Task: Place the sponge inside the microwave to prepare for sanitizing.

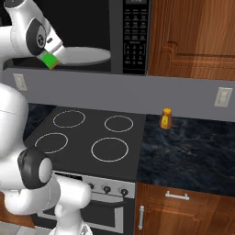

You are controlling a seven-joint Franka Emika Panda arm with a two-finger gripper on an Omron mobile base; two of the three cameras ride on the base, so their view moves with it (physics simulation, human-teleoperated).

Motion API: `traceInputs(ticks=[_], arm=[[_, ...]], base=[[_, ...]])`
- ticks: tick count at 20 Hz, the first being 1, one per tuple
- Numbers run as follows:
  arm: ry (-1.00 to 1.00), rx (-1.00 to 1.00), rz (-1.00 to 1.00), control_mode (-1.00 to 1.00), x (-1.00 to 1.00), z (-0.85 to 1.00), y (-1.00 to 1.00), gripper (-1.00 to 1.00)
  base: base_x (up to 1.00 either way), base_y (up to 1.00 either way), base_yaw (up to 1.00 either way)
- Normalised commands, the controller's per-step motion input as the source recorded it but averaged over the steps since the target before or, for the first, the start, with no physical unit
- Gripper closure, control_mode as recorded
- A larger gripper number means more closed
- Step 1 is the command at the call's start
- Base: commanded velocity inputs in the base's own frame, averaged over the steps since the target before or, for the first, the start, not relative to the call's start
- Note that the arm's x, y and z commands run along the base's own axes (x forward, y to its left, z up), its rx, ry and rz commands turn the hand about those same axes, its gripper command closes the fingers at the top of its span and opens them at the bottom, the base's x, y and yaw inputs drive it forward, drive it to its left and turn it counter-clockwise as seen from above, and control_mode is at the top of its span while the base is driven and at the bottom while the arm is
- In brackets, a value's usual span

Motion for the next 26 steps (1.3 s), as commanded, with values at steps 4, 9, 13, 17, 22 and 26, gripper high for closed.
traceInputs(ticks=[4,9,13,17,22,26], arm=[[0.10,-0.03,0.00,-1.00,0.60,0.00,0.00,1.00],[0.04,-0.03,0.00,-1.00,0.58,-0.06,0.03,1.00],[0.00,-0.03,0.00,-1.00,0.51,-0.01,0.08,1.00],[0.00,-0.02,0.00,-1.00,0.50,-0.04,0.09,1.00],[0.01,0.00,0.00,-1.00,0.55,-0.25,0.03,1.00],[0.03,0.00,0.00,-1.00,0.51,-0.36,0.00,1.00]], base=[[0.00,0.00,0.00],[0.00,0.00,0.00],[0.00,0.00,0.00],[0.00,0.00,0.00],[0.00,0.00,0.00],[0.00,0.00,0.00]])
